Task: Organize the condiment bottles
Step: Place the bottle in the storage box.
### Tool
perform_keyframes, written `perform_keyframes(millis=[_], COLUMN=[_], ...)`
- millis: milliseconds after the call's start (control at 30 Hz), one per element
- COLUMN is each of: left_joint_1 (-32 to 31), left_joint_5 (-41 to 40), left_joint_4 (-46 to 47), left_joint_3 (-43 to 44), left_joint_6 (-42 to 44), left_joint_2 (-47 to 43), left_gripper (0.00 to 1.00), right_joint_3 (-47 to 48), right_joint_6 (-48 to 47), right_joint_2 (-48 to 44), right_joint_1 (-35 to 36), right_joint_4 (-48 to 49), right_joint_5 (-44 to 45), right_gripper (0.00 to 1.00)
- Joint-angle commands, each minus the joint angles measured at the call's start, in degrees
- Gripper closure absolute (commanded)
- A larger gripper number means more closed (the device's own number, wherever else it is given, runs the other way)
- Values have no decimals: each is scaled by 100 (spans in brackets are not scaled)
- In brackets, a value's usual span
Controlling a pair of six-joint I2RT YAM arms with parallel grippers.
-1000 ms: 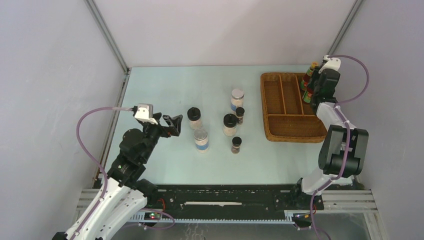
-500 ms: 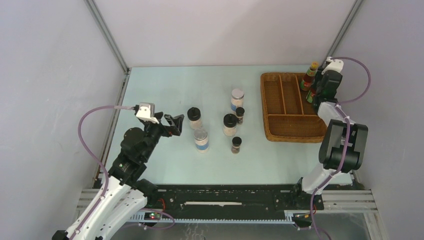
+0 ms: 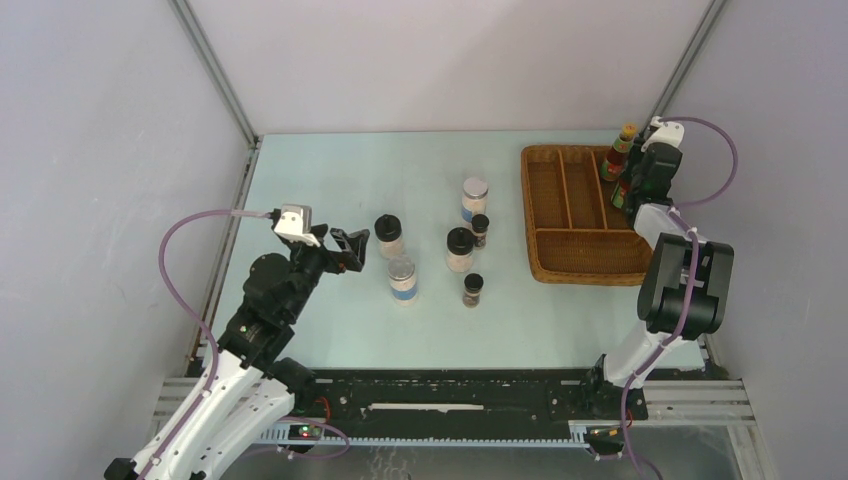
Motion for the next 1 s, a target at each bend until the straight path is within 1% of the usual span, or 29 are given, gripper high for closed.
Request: perform_keyframes(millis=[0,967], left_joint_1=[-25,-25], left_joint_5=[88,97], left_joint_4=[276,283], left_joint_3=[67,-18], left_joint_6=[99,86], left_joint_2=[-34,-180], left_gripper=[0,0], right_joint_3=[138,-78], right_joint_6=[-18,0], right_joint_2=[-81,-81], right_joint_1=[2,217], right_joint_4=[970,991], right_joint_5=[35,202], right_gripper=[100,100])
